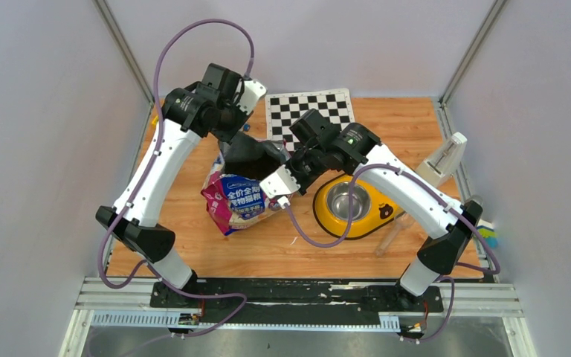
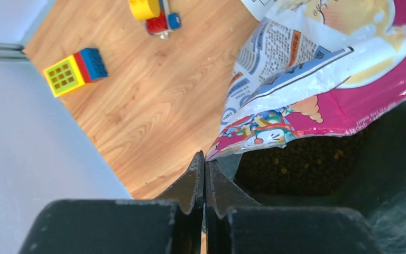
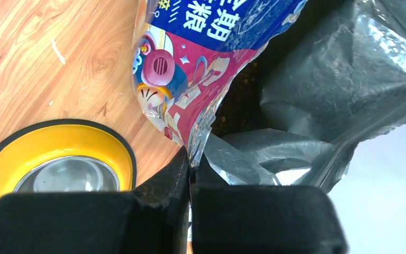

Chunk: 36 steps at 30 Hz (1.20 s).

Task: Serve the pet food
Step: Open the pet food bag at the center of the board.

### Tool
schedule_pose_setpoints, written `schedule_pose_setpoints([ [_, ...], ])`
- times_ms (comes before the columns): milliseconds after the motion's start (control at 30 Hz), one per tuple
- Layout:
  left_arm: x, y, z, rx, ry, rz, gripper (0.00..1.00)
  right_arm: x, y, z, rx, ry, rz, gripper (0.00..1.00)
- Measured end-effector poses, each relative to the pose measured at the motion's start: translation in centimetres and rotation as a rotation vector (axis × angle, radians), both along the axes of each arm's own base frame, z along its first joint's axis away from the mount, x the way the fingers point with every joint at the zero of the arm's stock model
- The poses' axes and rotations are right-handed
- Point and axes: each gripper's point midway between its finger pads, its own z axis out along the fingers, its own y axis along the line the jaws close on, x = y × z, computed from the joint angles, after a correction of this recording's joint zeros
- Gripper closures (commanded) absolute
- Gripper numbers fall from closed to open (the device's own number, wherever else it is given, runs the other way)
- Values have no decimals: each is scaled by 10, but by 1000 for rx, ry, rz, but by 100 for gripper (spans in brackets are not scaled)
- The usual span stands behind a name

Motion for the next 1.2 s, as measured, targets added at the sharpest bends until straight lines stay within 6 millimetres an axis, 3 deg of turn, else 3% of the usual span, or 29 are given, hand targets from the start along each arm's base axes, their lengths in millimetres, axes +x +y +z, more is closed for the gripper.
schedule_pose_setpoints([
  [300, 13, 3, 13, 35, -83, 8, 100, 0, -2, -1, -12, -14, 21, 100],
  [433, 17, 1, 27, 60, -103, -37, 100, 7, -2, 2, -16, -45, 3, 100],
  [567, 22, 3, 27, 132, -92, -93, 99, 11, -2, 7, -15, -69, -10, 100],
  [633, 23, 4, 27, 158, -87, -119, 91, 12, -2, 10, -11, -75, -12, 100],
  [800, 24, 12, 30, 232, -95, -160, 39, 12, -3, 11, -12, -74, -16, 99],
  [867, 26, 18, 35, 245, -115, -139, 29, 10, -4, 11, -11, -62, -18, 81],
  [933, 26, 22, 39, 247, -126, -118, 20, 9, -3, 10, -5, -51, -26, 64],
  [1000, 25, 25, 40, 238, -127, -97, 16, 7, 1, 14, 18, -42, -31, 53],
  [1200, 17, 26, 36, 184, -92, -39, 7, -4, 18, 22, 97, 4, -16, 46],
])
